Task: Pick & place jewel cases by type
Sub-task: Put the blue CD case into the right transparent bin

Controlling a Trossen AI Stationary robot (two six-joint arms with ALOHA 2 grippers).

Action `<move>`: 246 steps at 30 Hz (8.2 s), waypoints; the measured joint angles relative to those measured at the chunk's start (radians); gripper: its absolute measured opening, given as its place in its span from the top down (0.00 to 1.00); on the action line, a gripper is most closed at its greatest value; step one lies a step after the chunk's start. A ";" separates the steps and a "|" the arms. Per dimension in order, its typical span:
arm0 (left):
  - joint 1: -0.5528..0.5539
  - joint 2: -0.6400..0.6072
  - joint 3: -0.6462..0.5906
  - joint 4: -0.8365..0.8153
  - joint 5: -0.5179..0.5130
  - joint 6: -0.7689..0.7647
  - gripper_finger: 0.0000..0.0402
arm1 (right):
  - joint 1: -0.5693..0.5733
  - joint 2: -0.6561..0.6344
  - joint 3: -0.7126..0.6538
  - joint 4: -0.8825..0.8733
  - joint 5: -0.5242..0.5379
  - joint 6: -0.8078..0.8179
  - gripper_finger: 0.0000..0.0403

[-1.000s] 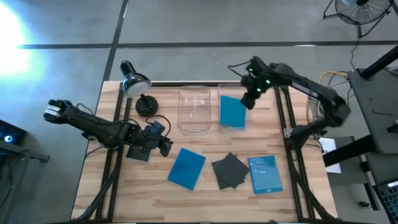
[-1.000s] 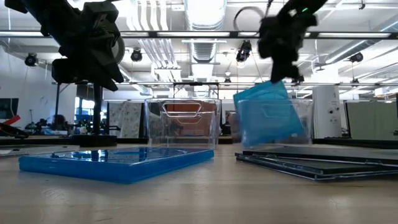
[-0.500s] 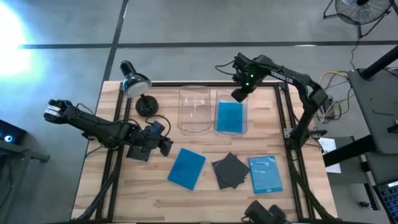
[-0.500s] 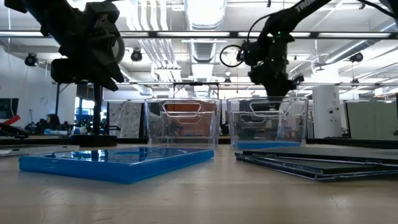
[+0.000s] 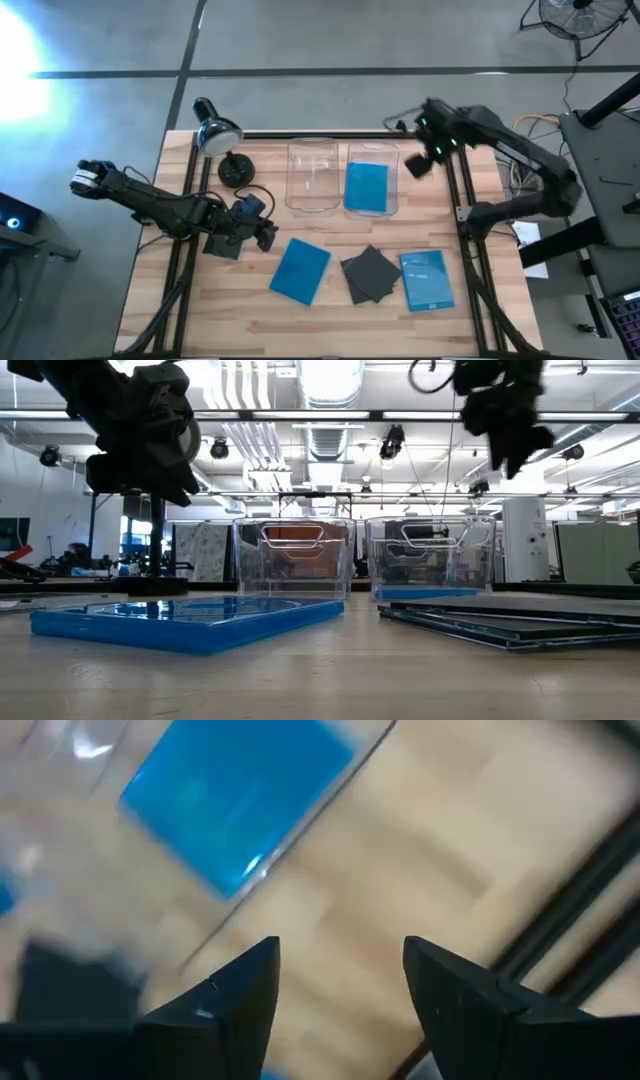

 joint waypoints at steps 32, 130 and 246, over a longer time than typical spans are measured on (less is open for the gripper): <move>-0.130 0.251 -0.102 0.270 0.265 -0.082 0.74 | 0.915 0.263 -0.404 1.068 -0.090 0.602 0.50; -0.512 0.213 -0.106 0.360 0.037 -0.140 0.74 | 1.079 0.683 0.219 0.924 0.284 1.209 0.95; -0.533 0.032 -0.115 0.355 -0.325 -0.198 0.74 | 1.258 0.541 -0.107 0.813 0.525 1.577 0.47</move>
